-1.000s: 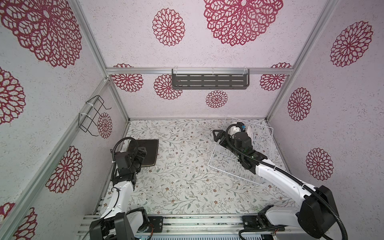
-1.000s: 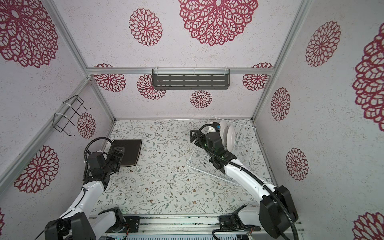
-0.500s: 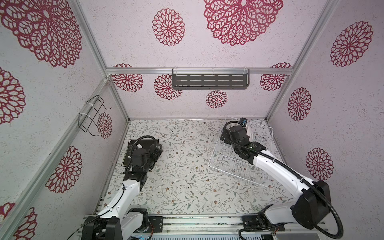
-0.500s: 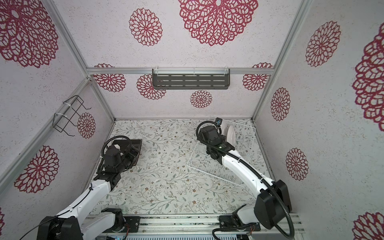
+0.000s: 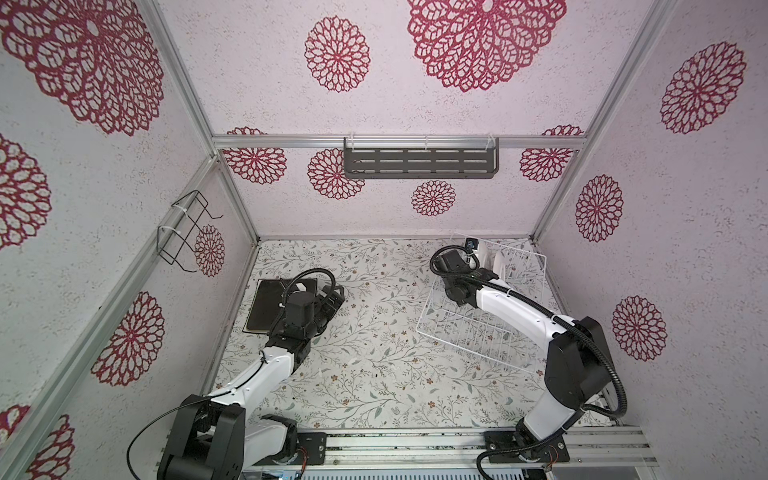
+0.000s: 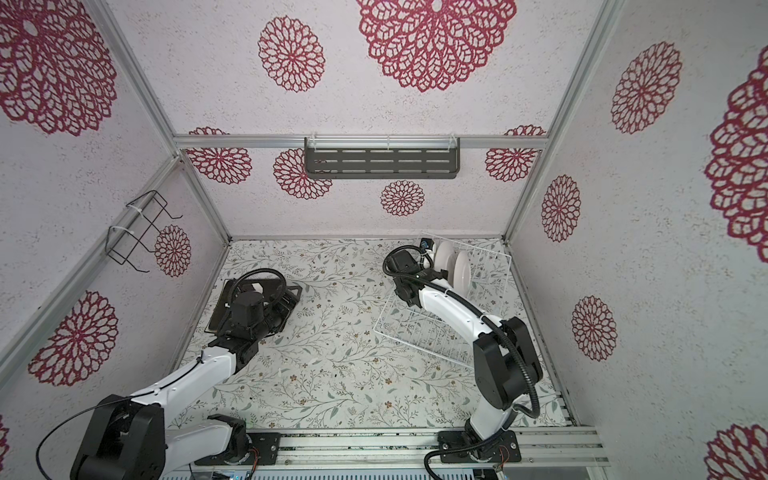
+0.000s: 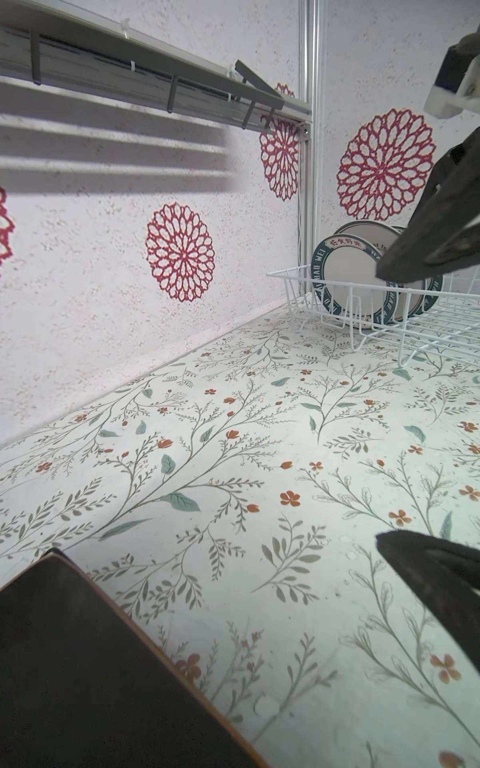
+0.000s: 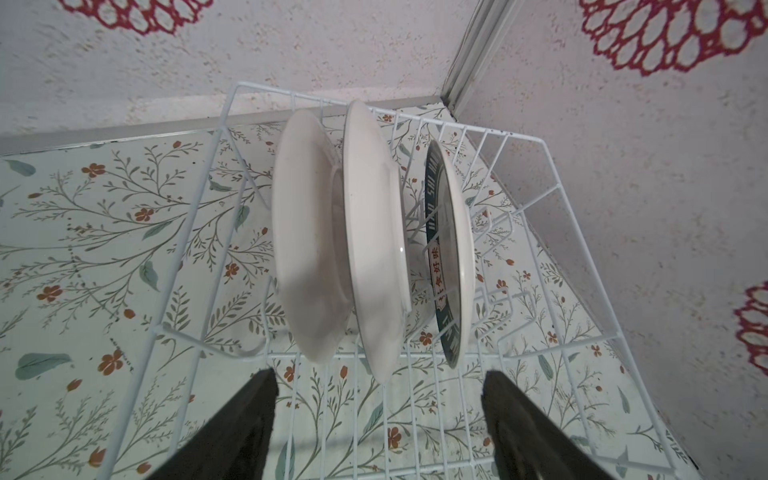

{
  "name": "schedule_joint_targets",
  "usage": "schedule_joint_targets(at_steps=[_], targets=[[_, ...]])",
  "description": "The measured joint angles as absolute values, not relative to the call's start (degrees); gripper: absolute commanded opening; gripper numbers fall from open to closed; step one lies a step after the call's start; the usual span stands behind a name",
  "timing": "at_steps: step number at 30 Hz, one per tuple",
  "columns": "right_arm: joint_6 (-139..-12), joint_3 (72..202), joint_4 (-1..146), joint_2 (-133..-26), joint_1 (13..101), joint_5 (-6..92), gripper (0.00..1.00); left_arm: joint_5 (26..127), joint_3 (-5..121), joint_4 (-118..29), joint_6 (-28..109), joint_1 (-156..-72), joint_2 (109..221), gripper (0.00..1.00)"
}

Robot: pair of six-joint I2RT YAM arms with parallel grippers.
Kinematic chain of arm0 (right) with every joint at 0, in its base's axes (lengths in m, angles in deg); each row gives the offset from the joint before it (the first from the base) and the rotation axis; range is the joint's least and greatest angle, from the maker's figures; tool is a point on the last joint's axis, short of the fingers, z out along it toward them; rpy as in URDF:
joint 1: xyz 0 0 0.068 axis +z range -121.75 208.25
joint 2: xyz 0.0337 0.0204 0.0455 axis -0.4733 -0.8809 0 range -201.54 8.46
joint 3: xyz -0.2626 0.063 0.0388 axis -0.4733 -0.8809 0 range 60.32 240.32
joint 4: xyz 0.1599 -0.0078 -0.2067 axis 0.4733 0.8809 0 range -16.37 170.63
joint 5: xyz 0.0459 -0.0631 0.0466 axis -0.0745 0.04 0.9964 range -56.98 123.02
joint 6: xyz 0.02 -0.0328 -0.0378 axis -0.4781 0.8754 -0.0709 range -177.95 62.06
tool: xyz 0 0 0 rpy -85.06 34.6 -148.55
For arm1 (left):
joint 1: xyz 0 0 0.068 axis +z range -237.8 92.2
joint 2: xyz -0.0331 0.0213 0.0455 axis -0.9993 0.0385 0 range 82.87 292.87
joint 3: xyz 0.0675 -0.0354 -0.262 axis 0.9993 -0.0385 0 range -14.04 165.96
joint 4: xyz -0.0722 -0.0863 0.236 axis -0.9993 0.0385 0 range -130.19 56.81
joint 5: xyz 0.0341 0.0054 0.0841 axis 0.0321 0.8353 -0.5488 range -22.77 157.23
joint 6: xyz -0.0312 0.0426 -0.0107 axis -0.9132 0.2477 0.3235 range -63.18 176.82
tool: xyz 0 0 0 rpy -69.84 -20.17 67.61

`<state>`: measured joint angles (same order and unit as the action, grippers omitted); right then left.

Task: Unload the plates from the dish rack
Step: 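Lower the right gripper onto the printed plate rim while the left gripper rises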

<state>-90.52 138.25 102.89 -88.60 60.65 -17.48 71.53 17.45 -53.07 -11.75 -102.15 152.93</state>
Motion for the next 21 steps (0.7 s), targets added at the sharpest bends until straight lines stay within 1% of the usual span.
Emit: schedule_joint_targets(at_steps=[4,7,11,15,21], targets=[[-89.6,140.9,103.2,-91.7,60.7,-20.5,0.76,71.0,17.5,-55.0,-13.0,-103.8,155.0,0.97],[-89.1,143.0,103.9,-94.6,60.7,-22.6,0.79,70.8,17.8,-55.9,-13.5,-105.0,156.4,0.97],[-88.9,145.0,105.4,-98.2,60.6,-25.1,0.79,70.8,19.0,-56.7,-13.8,-105.7,158.6,0.97],[-88.9,145.2,106.1,-100.2,60.4,-25.9,0.77,70.8,19.9,-57.5,-14.0,-106.2,159.3,0.97],[-88.7,145.2,105.9,-100.5,59.1,-25.8,0.70,70.8,20.7,-58.0,-14.2,-106.7,159.4,0.97]])
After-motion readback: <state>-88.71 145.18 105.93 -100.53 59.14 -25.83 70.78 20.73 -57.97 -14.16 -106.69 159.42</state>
